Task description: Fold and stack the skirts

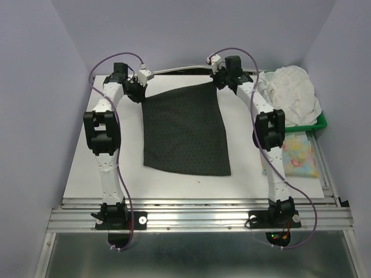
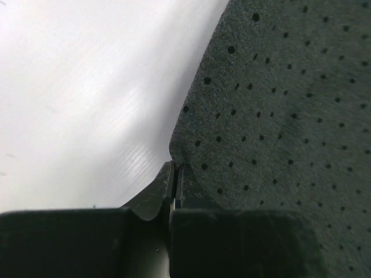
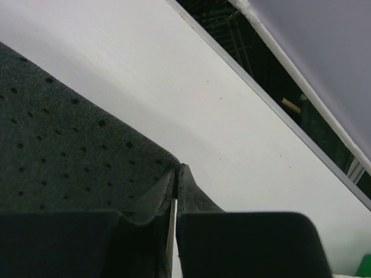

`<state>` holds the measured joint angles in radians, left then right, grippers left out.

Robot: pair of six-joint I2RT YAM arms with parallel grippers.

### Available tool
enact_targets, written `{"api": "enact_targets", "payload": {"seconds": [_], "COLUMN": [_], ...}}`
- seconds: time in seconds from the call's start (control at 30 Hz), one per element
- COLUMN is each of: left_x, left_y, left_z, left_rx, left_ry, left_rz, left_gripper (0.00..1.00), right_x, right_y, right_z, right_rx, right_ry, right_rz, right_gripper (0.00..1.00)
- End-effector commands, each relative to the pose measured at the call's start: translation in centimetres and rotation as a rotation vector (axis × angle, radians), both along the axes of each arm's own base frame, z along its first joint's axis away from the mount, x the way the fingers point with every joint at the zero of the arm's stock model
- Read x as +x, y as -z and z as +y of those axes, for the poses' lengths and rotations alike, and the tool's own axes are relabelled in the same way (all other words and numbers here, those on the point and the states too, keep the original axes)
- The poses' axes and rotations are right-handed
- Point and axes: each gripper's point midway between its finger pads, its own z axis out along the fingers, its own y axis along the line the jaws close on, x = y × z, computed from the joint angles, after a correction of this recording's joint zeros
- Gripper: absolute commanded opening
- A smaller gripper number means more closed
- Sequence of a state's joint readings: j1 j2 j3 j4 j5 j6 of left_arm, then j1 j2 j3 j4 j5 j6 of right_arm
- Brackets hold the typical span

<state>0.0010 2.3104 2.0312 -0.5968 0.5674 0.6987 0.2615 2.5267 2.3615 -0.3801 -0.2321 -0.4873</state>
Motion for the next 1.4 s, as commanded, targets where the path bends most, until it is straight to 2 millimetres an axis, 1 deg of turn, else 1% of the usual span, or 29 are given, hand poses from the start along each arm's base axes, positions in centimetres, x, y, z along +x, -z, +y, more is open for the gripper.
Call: {"api": "enact_targets", "payload": {"seconds": [0.0,0.03,0.07,0.13,0.17,0.2,0.23,0.27,0.3,0.33,0.4,0.43,0.47,0.5,0.53,0.6,0.63,0.67,0.7,0.73,0.77,0.8,0.83,0.87,1.0,1.1,1.2,1.33,1.37], "left_x": [0.6,-0.1,-0.4,-2.0,-3.4,-3.6,-4.7,-5.5,-6.4,-7.8,-9.1,-11.0,-11.9,-12.8,-14.3,-15.8,-17.4,-18.0,-19.3,-20.0,-20.5,-20.7,-21.8,-22.1,-22.6,-22.9,-23.1,-23.2,-23.3], "left_y": [-13.3,-12.7,-13.2,-14.0,-14.2,-15.6,-14.3,-14.3,-15.7,-13.6,-13.3,-12.3,-11.9,-12.7,-10.3,-10.1,-7.6,-7.0,-5.8,-5.0,-4.4,-4.2,-2.1,-1.5,1.9,2.7,2.5,2.1,2.0], "left_z": [1.0,1.0,1.3,1.3,1.2,1.3,1.2,1.2,1.2,1.2,1.3,1.3,1.3,1.4,1.4,1.5,1.6,1.8,1.9,1.9,1.9,2.0,2.2,1.4,2.2,2.2,1.9,0.6,-0.3], "left_rx": [0.038,0.049,0.066,0.080,0.091,0.097,0.102,0.113,0.121,0.125,0.153,0.162,0.170,0.182,0.198,0.223,0.245,0.261,0.276,0.286,0.294,0.311,0.314,0.316,0.340,0.331,0.315,0.299,0.287], "left_ry": [-0.021,-0.018,-0.013,0.007,0.031,0.036,0.049,0.066,0.073,0.084,0.122,0.133,0.147,0.159,0.189,0.212,0.248,0.254,0.269,0.282,0.297,0.299,0.300,0.316,0.282,0.277,0.282,0.272,0.275], "left_rz": [-0.322,-0.312,-0.333,-0.355,-0.362,-0.396,-0.368,-0.376,-0.418,-0.376,-0.410,-0.401,-0.410,-0.454,-0.424,-0.461,-0.432,-0.438,-0.449,-0.449,-0.453,-0.479,-0.444,-0.440,-0.333,-0.276,-0.270,-0.258,-0.254], "left_gripper": [0.00,0.00,0.00,0.00,0.00,0.00,0.00,0.00,0.00,0.00,0.00,0.00,0.00,0.00,0.00,0.00,0.00,0.00,0.00,0.00,0.00,0.00,0.00,0.00,0.00,0.04,0.06,0.00,0.00], "right_x": [0.2,-0.3,-1.5,-2.8,-4.1,-5.0,-5.7,-6.7,-8.5,-9.6,-12.0,-13.8,-15.1,-16.0,-18.2,-20.5,-22.5,-24.1,-26.0,-26.3,-28.5,-29.9,-30.8,-31.9,-32.1,-31.4,-29.8,-25.8,-24.3], "right_y": [-13.1,-13.9,-15.1,-15.7,-16.3,-16.4,-16.3,-16.3,-16.1,-15.8,-15.4,-14.4,-13.6,-12.8,-10.9,-8.8,-5.8,-5.7,-2.9,-3.9,-1.8,-0.6,0.5,2.6,5.8,6.1,5.7,5.0,4.2], "right_z": [-1.2,-1.2,-1.2,-1.3,-1.4,-1.4,-1.5,-1.3,-1.4,-1.4,-0.9,-1.2,-0.5,-0.8,-0.5,0.3,0.4,1.1,1.0,1.6,1.4,2.1,2.1,1.6,0.9,1.1,1.6,0.7,0.5], "right_rx": [0.064,0.067,0.071,0.058,0.045,0.043,0.041,0.043,0.041,0.042,0.058,0.052,0.049,0.044,0.035,0.034,0.025,0.038,0.031,0.042,0.032,0.026,0.020,0.005,-0.017,-0.012,-0.001,-0.052,-0.049], "right_ry": [0.030,0.021,0.004,-0.018,-0.046,-0.056,-0.066,-0.093,-0.116,-0.133,-0.191,-0.207,-0.232,-0.232,-0.252,-0.278,-0.291,-0.300,-0.304,-0.320,-0.326,-0.339,-0.338,-0.327,-0.280,-0.256,-0.221,-0.125,-0.098], "right_rz": [-0.248,-0.253,-0.257,-0.249,-0.248,-0.240,-0.231,-0.220,-0.199,-0.178,-0.144,-0.112,-0.085,-0.064,-0.016,0.039,0.111,0.123,0.178,0.153,0.202,0.224,0.240,0.269,0.323,0.332,0.320,0.260,0.232], "right_gripper": [0.01,0.01,0.01,0.01,0.01,0.01,0.01,0.01,0.01,0.01,0.01,0.01,0.01,0.01,0.01,0.01,0.01,0.01,0.01,0.01,0.01,0.01,0.01,0.01,0.01,0.01,0.01,0.01,0.01]}}
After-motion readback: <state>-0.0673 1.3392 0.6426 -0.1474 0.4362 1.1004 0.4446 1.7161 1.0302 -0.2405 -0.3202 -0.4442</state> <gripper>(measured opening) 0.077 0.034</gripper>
